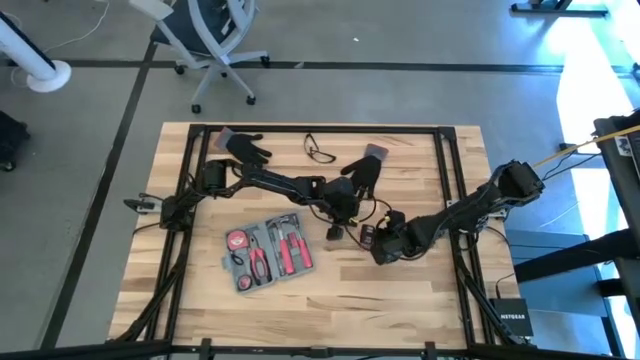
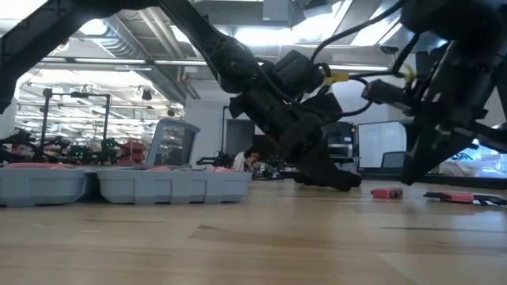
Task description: Prefit tool cases
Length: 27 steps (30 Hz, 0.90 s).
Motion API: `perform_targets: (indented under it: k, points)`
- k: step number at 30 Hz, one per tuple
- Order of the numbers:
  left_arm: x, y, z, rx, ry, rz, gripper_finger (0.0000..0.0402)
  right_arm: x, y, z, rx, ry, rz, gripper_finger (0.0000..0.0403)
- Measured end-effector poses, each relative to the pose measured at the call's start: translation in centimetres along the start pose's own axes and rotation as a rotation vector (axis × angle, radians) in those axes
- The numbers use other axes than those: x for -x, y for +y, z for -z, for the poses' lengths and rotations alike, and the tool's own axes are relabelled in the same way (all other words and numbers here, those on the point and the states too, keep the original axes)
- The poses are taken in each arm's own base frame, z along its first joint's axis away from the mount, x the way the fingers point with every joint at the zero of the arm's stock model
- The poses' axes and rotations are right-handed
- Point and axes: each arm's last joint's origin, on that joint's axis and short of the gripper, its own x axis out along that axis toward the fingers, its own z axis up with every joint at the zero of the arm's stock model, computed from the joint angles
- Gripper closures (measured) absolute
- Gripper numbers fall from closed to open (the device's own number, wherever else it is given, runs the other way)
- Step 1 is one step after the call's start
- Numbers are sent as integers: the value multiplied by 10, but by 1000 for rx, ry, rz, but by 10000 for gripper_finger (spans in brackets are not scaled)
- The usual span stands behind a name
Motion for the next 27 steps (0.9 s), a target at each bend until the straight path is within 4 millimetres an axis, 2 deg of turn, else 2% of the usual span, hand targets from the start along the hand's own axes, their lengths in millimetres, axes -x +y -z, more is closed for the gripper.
perform_targets:
  k: [5, 9, 15, 18, 22, 27]
  points:
    - [0, -1, 1, 32, 8, 32, 402, -11, 0, 6, 12, 26, 14, 403]
    - [0, -4, 6, 94, 58, 81, 402, -16, 5, 11, -9, 41, -38, 403]
    - [-4, -27, 12, 105, 127, 187, 402, -17, 10, 13, -29, 54, -90, 403]
    - [-8, -43, 14, 87, 145, 217, 402, -12, 12, 14, -27, 68, -113, 403]
    - [-12, -58, 14, 23, 150, 236, 402, 2, 14, 24, 37, 82, -130, 403]
    - [-13, -51, 11, -15, 104, 177, 402, 11, 14, 39, 80, 118, -140, 403]
